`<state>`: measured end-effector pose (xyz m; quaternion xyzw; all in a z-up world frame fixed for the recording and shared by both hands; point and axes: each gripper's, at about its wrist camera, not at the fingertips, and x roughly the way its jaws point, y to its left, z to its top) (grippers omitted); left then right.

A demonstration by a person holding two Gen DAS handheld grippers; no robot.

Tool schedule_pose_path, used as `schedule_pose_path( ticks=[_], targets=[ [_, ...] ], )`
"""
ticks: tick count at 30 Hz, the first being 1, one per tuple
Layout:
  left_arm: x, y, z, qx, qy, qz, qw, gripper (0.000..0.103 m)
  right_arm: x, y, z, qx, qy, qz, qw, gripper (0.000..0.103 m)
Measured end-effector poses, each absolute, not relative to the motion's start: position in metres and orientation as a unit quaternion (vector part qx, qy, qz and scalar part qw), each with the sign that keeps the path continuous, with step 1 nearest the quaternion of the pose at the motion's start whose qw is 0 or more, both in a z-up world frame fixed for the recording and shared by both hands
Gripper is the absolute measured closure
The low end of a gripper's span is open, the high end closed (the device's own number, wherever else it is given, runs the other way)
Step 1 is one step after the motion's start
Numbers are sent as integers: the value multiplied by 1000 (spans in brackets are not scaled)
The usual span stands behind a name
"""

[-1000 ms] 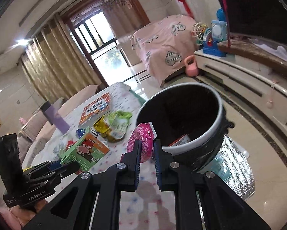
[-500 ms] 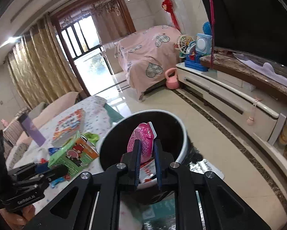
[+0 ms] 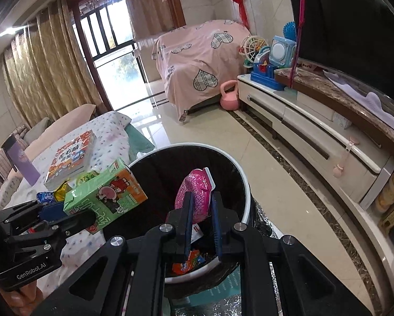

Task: Collect trash
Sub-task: 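Carry both items over the bin and open both tools to drop them, then grasp the white foam net with the left tool while the right tool grasps crumpled paper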

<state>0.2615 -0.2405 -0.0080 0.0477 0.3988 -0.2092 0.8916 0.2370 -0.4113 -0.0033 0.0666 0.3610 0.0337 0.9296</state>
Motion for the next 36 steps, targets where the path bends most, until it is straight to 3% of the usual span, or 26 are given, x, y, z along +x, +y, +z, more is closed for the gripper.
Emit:
schedule_pose_path(
  ticks=[5, 7, 11, 14, 16, 21, 36],
  targets=[
    [260, -240, -9, 41, 399, -211, 891, 47, 243, -416, -9, 82, 370, 38, 925, 79],
    [256, -236, -7, 38, 396, -208, 894, 47, 241, -418, -9, 90, 369, 39, 924, 63],
    [245, -220, -5, 15, 396, -205, 895, 44, 233, -420, -5, 106, 361, 46, 926, 56],
    [233, -204, -5, -6, 396, -201, 896, 42, 224, -418, -2, 119, 353, 55, 926, 38],
    [223, -193, -7, -14, 396, -196, 897, 40, 217, -413, 0, 127, 347, 63, 927, 21],
    [196, -161, -11, -35, 399, -176, 899, 38, 195, -392, 3, 142, 336, 87, 927, 11],
    [129, -43, -32, -96, 404, -83, 906, 36, 156, -297, -14, 146, 356, 172, 907, 9]
  ],
)
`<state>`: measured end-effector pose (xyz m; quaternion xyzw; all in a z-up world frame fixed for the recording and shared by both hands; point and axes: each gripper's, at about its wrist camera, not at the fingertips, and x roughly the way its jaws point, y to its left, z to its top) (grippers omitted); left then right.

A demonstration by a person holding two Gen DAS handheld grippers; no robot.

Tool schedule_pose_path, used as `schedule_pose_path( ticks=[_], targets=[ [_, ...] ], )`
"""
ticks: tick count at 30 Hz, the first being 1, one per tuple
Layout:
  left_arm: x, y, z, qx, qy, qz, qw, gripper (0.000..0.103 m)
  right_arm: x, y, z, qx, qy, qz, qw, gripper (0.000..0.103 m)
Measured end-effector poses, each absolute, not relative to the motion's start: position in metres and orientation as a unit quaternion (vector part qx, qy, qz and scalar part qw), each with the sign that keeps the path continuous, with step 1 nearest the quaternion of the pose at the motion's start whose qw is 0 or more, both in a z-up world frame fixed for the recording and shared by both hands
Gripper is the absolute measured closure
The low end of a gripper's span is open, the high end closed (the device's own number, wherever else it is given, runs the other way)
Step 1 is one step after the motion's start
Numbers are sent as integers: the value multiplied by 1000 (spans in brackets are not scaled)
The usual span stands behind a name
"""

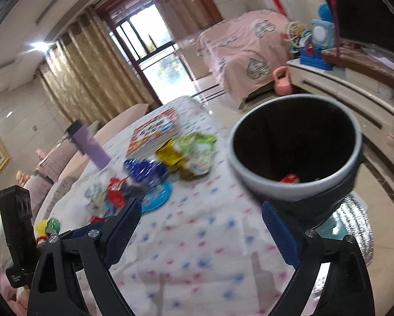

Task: Collect trash
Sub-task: 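Grasp the white foam net with the left tool while the right tool grasps crumpled paper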

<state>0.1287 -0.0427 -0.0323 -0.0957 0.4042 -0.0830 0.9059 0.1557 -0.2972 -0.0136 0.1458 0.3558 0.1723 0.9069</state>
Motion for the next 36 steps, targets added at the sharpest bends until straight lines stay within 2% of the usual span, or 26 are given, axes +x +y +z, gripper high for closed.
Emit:
schedule_pose_path(
  ticks=[26, 29, 34, 36],
  targets=[
    [82, 77, -37, -169, 387, 9, 906, 36, 141, -156, -24, 69, 375, 263, 886, 10],
    [84, 88, -37, -173, 387, 21, 905, 36, 142, -142, -24, 60, 374, 275, 884, 21],
    [93, 109, -39, -186, 389, 38, 902, 36, 153, -119, -32, 57, 394, 291, 870, 50],
    [99, 116, -38, -189, 390, 40, 900, 36, 158, -111, -35, 58, 400, 296, 866, 51]
  ],
)
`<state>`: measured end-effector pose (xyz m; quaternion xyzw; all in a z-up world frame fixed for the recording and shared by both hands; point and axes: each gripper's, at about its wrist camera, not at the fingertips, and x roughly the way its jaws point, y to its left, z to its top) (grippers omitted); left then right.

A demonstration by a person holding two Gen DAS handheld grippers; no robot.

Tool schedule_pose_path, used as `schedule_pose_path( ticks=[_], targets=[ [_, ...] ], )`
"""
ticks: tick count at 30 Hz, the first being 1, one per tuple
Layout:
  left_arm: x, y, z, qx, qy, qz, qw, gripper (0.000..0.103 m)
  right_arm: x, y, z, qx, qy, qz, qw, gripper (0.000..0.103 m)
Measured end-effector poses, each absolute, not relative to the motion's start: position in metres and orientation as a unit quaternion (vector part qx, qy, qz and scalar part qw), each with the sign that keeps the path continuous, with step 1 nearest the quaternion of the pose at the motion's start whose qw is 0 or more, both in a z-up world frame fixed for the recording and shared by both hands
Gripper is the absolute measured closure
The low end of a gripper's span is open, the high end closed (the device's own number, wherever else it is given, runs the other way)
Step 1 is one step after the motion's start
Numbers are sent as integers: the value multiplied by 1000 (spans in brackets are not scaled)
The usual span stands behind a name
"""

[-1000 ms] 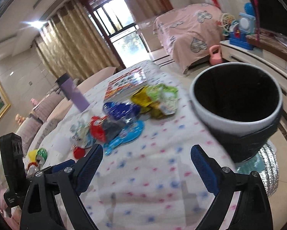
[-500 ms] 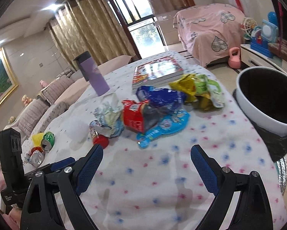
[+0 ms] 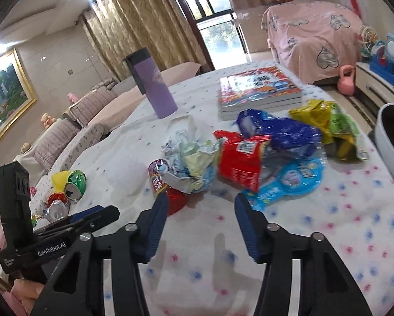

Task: Collect trash
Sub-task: 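Grasp the white foam net with the left tool while the right tool grasps crumpled paper, then carry both items over the bin and open both tools to drop them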

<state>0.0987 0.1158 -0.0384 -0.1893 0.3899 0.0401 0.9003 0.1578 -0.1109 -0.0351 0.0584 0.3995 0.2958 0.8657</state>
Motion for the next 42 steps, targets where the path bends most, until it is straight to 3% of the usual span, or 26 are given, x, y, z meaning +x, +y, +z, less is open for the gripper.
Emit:
schedule_pose_path(
  ticks=[4, 10, 12, 13, 14, 16, 30, 42],
  targets=[
    [114, 124, -35, -182, 387, 46, 903, 25, 171, -100, -43, 67, 411, 302, 858, 52],
    [140, 135, -43, -183, 392, 53, 900, 25, 192, -87, -53, 74, 423, 303, 851, 52],
    [145, 136, -46, -181, 394, 50, 900, 37, 197, -83, -56, 77, 425, 303, 849, 58],
    [146, 134, -47, -175, 397, 47, 900, 60, 198, -81, -56, 74, 426, 302, 849, 74],
    [147, 132, -50, -170, 405, 42, 897, 75, 199, -80, -58, 69, 428, 301, 849, 86],
    [147, 130, -52, -169, 410, 35, 896, 86, 197, -79, -58, 63, 427, 298, 851, 92],
    [109, 99, -17, -168, 375, 4, 912, 90, 161, -110, -14, 69, 369, 327, 867, 98],
    [115, 12, 1, -135, 379, -92, 911, 90, 140, -186, 4, 105, 348, 282, 888, 98]
  ],
)
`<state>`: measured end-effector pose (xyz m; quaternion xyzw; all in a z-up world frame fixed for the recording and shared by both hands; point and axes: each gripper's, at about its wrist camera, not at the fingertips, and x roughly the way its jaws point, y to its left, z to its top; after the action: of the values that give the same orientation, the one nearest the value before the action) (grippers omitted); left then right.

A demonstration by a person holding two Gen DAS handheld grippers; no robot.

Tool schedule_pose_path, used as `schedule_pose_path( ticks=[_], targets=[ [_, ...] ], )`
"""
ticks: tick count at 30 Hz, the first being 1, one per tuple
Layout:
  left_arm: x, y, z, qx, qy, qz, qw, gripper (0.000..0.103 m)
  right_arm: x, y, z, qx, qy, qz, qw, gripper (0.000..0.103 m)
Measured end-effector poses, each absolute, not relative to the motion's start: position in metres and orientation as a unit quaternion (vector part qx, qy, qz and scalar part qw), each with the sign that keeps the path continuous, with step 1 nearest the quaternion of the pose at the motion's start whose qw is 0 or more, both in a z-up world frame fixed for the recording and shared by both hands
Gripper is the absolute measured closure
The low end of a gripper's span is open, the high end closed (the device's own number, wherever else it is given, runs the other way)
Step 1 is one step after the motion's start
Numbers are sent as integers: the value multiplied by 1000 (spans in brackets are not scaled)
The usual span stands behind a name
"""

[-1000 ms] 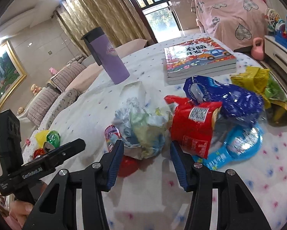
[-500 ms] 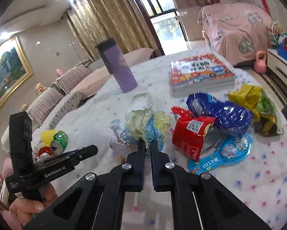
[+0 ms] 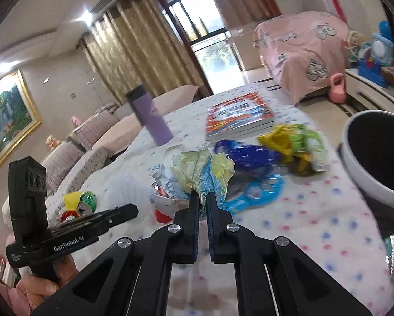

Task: Collect trash
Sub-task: 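Carry both items over the bin and open both tools to drop them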

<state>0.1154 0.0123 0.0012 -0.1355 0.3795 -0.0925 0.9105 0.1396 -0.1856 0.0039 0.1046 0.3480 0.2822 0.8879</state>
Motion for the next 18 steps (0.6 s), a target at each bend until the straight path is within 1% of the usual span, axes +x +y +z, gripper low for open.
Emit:
schedule_pose_path(
  ticks=[8, 18],
  targets=[
    [126, -46, 10, -109, 383, -145, 906, 90, 133, -249, 12, 128, 335, 232, 904, 98],
    [140, -97, 9, -81, 392, -188, 897, 90, 131, -315, 11, 154, 326, 177, 916, 98]
  ],
)
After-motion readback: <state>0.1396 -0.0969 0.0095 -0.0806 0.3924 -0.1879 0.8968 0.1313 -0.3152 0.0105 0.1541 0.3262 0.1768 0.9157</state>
